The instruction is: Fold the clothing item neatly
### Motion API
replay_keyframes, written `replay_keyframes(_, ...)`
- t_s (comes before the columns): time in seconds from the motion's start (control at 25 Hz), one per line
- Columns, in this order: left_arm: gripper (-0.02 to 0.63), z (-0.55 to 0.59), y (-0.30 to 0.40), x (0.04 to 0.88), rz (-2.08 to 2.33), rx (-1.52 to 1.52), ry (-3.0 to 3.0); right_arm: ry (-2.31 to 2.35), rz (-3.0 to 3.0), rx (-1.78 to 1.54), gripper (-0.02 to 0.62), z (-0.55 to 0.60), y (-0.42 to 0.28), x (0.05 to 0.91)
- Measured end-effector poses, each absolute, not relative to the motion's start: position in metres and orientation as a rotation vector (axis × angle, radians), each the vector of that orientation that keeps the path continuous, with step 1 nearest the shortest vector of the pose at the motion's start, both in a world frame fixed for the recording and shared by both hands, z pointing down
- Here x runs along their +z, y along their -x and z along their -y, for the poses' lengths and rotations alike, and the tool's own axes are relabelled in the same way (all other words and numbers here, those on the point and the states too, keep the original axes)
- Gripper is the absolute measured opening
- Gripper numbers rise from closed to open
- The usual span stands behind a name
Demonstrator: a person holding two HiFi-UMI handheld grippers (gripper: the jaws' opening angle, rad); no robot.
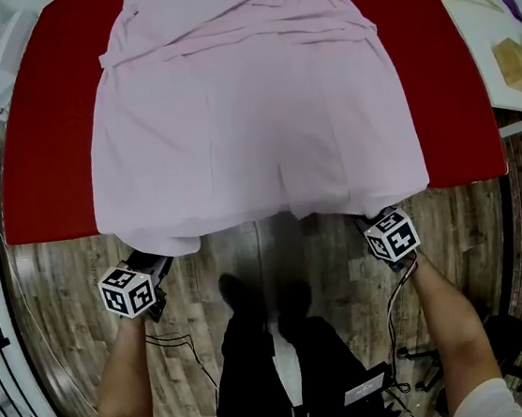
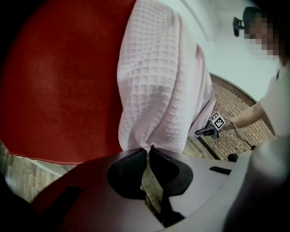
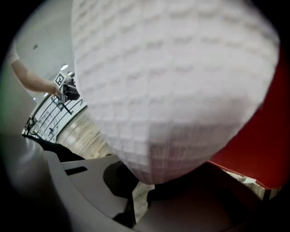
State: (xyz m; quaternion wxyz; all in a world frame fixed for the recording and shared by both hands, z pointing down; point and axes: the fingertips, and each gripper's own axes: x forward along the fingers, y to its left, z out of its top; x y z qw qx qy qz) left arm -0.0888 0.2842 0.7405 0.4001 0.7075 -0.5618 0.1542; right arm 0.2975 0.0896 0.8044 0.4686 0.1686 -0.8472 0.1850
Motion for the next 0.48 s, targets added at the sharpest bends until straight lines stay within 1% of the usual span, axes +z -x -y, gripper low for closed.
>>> replay_keyframes(0.24, 0.025, -0.317, 0.083, 0.726, 1.388, 0.357, -1.723, -0.43, 2.059, 0.638, 0.026, -0.119, -0.307, 0.781)
replay_keyframes(0.48, 0.025, -0.342, 0.07, 0.702, 1.367, 0.33, -1.698, -0.406, 2.079, 0.697, 0.026, -0.143, -0.314, 0.742)
